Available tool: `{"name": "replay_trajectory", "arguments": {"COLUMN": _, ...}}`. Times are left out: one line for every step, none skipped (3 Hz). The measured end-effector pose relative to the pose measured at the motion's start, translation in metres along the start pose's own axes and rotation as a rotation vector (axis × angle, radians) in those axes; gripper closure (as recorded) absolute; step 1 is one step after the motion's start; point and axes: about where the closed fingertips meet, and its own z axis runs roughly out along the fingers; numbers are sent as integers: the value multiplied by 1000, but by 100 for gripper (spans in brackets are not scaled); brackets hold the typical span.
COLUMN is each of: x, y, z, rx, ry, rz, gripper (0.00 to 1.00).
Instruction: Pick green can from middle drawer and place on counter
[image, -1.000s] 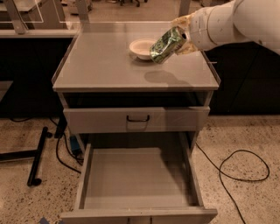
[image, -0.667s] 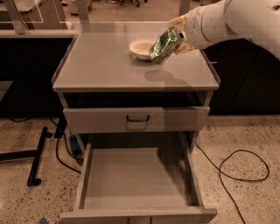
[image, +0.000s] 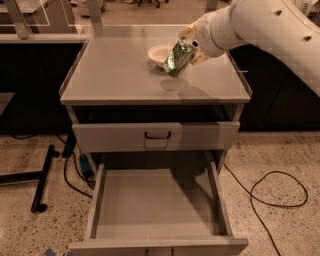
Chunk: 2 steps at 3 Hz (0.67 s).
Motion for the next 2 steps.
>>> {"name": "replay_trajectory", "arguments": {"x": -6, "y": -1, "z": 21, "rx": -28, "ry": -2, "rz": -60, "gripper": 100}}
{"name": "replay_trajectory", "arguments": {"x": -11, "y": 0, "z": 39, "rx": -68, "ry": 13, "rz": -117, "gripper": 100}}
